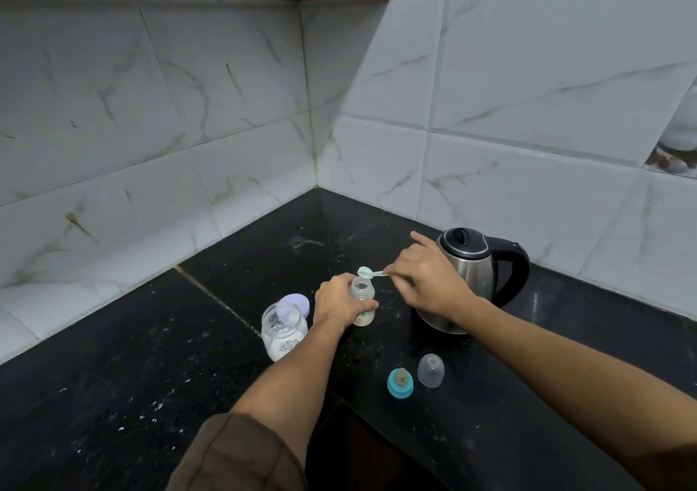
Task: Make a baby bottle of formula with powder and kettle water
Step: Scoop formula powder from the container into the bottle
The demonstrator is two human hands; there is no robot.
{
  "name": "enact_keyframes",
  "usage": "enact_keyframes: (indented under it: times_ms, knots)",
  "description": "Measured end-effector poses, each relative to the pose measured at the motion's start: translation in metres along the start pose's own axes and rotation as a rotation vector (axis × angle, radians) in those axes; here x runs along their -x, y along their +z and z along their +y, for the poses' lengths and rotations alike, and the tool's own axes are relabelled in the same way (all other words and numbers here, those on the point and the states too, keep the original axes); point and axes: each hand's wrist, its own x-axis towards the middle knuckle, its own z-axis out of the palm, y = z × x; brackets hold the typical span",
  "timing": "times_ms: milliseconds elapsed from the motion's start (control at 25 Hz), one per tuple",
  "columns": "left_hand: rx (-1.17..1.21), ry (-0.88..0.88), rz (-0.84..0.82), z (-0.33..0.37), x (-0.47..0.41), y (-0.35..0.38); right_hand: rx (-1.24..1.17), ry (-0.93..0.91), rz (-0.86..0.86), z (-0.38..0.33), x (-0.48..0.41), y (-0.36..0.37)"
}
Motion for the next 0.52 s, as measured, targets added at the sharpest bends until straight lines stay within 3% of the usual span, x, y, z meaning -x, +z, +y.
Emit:
enact_keyframes:
  times_ms: [280, 520]
  knots:
    - [0.0, -0.076, -0.091, -0.025, 0.01, 0.019, -0.293, 0.526, -0.126, -0.009, -0.012, -0.006]
    - [0.052, -0.051, -0.136, -0.028, 0.009, 0.014, -0.348, 0.649, -0.136, -0.01, -0.019, -0.007]
